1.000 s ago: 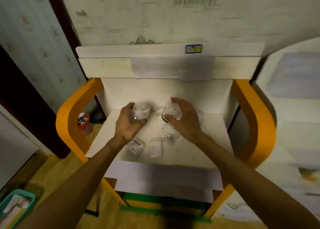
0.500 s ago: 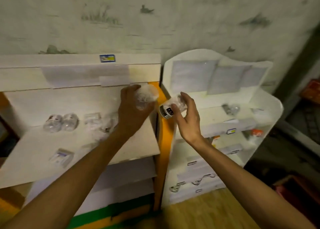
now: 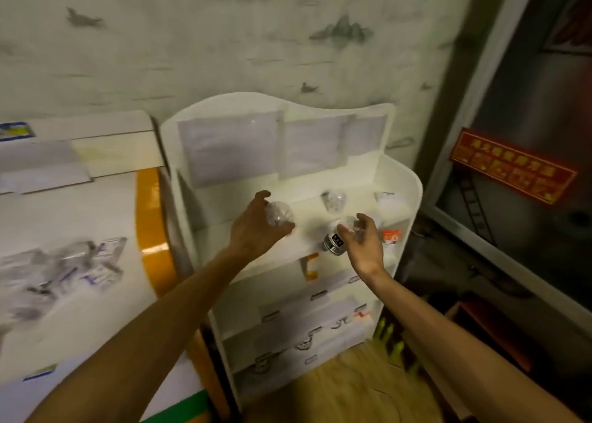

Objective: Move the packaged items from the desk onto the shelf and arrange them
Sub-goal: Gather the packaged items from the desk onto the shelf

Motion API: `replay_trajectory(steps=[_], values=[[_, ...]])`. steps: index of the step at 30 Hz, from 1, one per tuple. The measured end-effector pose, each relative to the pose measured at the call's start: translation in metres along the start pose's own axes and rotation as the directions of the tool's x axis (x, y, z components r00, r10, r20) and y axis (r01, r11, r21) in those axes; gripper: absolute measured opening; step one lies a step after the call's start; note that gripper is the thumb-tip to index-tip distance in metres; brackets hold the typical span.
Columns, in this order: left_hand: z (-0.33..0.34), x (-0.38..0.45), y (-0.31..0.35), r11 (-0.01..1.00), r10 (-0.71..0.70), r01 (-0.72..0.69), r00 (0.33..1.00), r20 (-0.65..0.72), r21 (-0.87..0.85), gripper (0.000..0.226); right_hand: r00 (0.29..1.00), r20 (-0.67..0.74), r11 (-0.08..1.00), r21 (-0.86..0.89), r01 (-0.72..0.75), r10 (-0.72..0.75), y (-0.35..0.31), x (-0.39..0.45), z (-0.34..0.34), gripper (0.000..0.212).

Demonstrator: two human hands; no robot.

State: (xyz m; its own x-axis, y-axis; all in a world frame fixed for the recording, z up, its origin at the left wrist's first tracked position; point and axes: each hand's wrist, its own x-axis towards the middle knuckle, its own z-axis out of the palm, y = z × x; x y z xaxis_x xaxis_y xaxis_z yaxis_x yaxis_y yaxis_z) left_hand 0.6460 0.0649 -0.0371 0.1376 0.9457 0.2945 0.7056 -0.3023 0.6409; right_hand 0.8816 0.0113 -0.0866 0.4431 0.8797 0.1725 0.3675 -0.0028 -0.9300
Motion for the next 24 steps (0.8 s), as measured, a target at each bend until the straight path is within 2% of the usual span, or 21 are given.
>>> replay_trajectory(steps=[3,9,15,18,24], values=[[0.051,0.005,0.012,0.996,-0.068,0.065,0.996,0.051,0.062,0.093,0.998,-0.044,0.995,-0.088,-0.047,0.043,0.036,0.021,-0.04,0.067],[0.118,0.029,0.033,0.98,-0.133,0.114,0.985,0.112,0.163,0.078,0.996,0.002,0.991,-0.097,-0.091,0.091,0.084,0.073,-0.086,0.065],[0.167,0.07,0.039,0.978,-0.116,0.092,0.986,0.119,0.188,0.075,0.993,-0.009,0.985,-0.126,-0.121,0.121,0.109,0.114,-0.082,0.06],[0.194,0.096,0.041,0.981,-0.106,0.079,0.983,0.148,0.179,0.073,0.992,0.031,0.987,-0.107,-0.118,0.122,0.122,0.143,-0.076,0.061],[0.236,0.155,0.031,0.98,-0.144,0.116,0.974,0.175,0.16,0.074,0.988,0.125,0.976,-0.211,-0.062,0.09,0.137,0.197,-0.056,0.064]])
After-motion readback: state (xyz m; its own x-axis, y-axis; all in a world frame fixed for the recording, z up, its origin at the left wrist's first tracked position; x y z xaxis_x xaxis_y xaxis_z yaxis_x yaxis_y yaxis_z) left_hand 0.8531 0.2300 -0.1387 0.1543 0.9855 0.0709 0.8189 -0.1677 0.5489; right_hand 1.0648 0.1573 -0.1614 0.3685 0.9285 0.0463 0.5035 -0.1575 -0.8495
